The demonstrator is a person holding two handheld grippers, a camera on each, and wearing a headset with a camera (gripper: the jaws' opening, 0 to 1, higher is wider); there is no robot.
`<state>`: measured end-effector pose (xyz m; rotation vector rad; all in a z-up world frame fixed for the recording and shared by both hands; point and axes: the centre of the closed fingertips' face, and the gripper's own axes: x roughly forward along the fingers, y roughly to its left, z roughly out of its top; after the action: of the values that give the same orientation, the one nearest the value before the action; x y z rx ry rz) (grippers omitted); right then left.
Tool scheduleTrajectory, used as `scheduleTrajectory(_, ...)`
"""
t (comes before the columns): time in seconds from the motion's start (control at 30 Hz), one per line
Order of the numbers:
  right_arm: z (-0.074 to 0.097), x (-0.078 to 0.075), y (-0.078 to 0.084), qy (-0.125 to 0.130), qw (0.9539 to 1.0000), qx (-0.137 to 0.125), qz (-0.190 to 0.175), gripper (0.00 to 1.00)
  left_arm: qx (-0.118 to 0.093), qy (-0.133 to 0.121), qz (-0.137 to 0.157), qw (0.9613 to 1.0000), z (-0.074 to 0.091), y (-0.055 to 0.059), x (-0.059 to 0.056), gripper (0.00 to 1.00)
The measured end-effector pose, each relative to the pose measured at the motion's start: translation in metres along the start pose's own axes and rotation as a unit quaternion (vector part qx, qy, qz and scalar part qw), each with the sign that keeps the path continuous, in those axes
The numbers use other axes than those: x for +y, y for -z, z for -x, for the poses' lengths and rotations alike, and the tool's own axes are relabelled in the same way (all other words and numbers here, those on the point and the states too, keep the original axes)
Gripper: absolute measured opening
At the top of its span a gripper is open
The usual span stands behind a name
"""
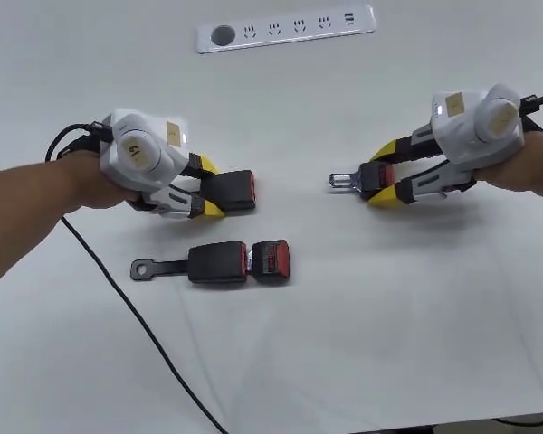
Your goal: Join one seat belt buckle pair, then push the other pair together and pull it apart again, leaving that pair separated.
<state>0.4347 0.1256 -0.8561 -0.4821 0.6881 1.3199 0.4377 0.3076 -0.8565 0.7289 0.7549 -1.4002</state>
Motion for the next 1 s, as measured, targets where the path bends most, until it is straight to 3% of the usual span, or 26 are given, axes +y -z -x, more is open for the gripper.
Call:
scheduleTrajectory(0.47, -0.019, 0.006, -0.018, -0.011, 0.9999, -0.003, 0.003, 0.36, 0.006, 0.002, 0.002, 1.0000, 0.000, 0.001, 0.000, 0.33)
scheduleTrajectory(1.0, -0.050, 0.008, -0.052, -0.023, 0.9996, -0.014, 0.013, 0.36, 0.009, 0.002, 0.003, 1.0000, 0.000, 0.001, 0.001, 0.33)
